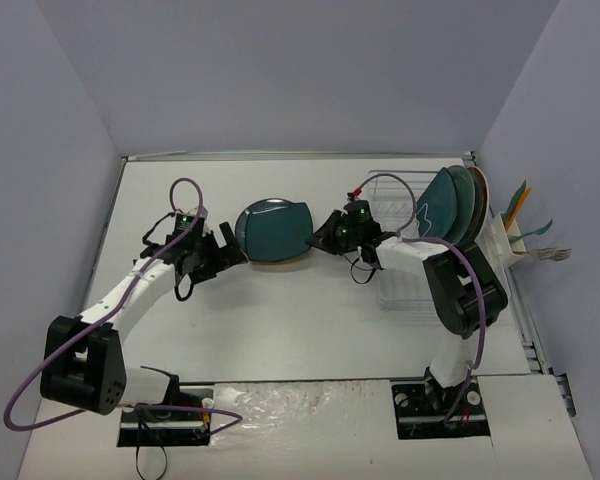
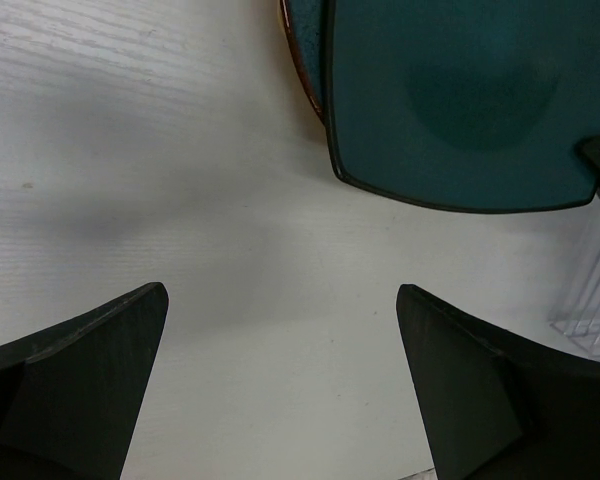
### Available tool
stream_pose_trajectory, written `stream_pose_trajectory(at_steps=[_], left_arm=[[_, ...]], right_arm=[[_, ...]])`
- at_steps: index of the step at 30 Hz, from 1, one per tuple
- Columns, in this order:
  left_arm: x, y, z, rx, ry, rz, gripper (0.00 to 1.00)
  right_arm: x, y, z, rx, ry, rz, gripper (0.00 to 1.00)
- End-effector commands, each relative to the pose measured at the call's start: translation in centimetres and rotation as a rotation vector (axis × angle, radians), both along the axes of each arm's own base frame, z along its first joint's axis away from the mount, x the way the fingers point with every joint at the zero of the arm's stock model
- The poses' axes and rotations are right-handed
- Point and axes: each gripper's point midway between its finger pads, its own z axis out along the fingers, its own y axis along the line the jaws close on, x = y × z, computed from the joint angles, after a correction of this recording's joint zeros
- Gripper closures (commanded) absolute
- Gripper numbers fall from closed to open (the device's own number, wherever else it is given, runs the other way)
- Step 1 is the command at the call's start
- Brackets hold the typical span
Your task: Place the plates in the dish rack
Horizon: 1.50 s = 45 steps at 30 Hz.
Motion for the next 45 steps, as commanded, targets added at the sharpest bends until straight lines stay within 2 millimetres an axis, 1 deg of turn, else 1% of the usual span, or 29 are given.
stream_pose_trajectory(at_steps=[1,5,9,13,17,19,25,28,33,34,37,40,44,45], left_arm=[[2.9,-2.4,3.5,-0.124,-0.080,0.037,0.03],[3.5,-3.6,2.8,-0.174,-0.042,0.065,0.03],[3.9,-4.6,1.9,-0.196,-0.014,0.079,0.03],[4.4,-5.2,1.2,-0.206,0.002,0.089,0.03],[4.9,-6.0,0.9,-0.220,0.002,0.088,0.06],[5.1,-6.5,0.8,-0.230,0.007,0.081,0.09],[5.6,-7.7,0.3,-0.270,0.013,0.080,0.22],[5.7,-8.2,0.4,-0.285,0.003,0.073,0.28],[5.7,-8.3,0.1,-0.298,0.004,0.074,0.40],[5.5,-8.3,-0.2,-0.295,0.011,0.076,0.44],[5.7,-8.4,-0.2,-0.314,-0.011,0.076,0.50],[5.4,-8.4,-0.6,-0.331,-0.014,0.080,0.56],[4.8,-8.5,-1.2,-0.363,-0.027,0.081,0.57],[4.7,-8.5,-1.5,-0.365,-0.026,0.080,0.52]], right_arm=[[-0.9,1.1,5.7,0.113,-0.097,0.057,1.00],[-1.9,0.9,6.2,0.130,-0.084,0.060,1.00],[-2.7,0.6,5.9,0.138,-0.066,0.056,1.00],[-3.6,0.4,5.5,0.150,-0.047,0.060,1.00],[-4.2,0.3,5.2,0.157,-0.035,0.066,1.00],[-4.4,0.3,5.1,0.159,-0.030,0.069,1.00],[-4.9,0.4,5.2,0.179,-0.024,0.076,1.00],[-5.1,0.4,5.1,0.186,-0.018,0.082,1.00],[-5.5,0.6,5.0,0.204,-0.010,0.093,1.00],[-5.6,0.5,5.0,0.207,-0.010,0.094,1.00],[-5.8,0.6,5.2,0.224,-0.010,0.095,1.00],[-6.0,0.7,5.2,0.241,-0.004,0.096,1.00],[-6.2,0.9,5.2,0.271,0.002,0.099,1.00],[-6.3,0.9,5.0,0.273,0.009,0.100,1.00]])
